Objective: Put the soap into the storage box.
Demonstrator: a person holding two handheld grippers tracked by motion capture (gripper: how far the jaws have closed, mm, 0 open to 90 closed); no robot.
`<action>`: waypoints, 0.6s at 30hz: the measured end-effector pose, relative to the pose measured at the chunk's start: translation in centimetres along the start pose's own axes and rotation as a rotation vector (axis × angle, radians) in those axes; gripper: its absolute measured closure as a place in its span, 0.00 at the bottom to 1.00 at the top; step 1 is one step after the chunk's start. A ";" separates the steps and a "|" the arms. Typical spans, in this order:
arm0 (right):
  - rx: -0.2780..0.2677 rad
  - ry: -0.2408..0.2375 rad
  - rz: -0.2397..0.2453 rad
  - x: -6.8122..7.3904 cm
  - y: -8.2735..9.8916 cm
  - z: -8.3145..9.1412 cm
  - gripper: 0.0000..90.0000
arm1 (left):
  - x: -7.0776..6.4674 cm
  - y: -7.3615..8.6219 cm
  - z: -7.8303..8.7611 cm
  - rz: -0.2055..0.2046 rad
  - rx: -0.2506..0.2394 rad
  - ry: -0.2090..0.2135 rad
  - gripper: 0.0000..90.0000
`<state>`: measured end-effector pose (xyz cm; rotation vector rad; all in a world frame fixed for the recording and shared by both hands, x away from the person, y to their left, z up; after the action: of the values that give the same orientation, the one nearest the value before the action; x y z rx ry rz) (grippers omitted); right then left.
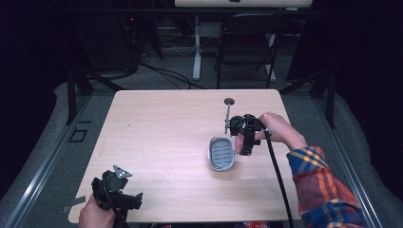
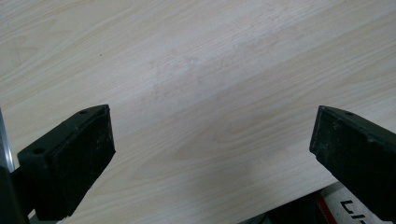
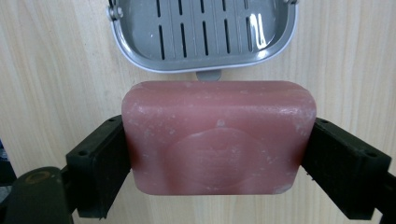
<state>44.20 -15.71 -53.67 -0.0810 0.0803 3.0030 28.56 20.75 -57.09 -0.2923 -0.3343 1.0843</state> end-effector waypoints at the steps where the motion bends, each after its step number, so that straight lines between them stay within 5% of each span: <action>1: 0.000 0.000 0.000 0.0 0.0 0.0 0.14 | 0.0 0.0 0.0 0.000 0.000 0.000 0.00; 18: 0.007 -0.006 0.030 0.4 -2.5 0.5 0.14 | 0.0 0.0 0.0 -0.006 0.000 -0.004 0.00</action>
<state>44.10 -13.12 -53.33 -0.0712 0.0918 3.0330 28.58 20.73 -57.09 -0.2889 -0.3382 1.0786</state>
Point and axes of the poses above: each handheld gripper's, and its own axes: z roughly backward along the jaws, y roughly out of its underside, x roughly to its left, the point moved 9 cm from there along -z, roughly forward along the jaws, and after that the axes turned 4 degrees about x, right-handed, at the moved point
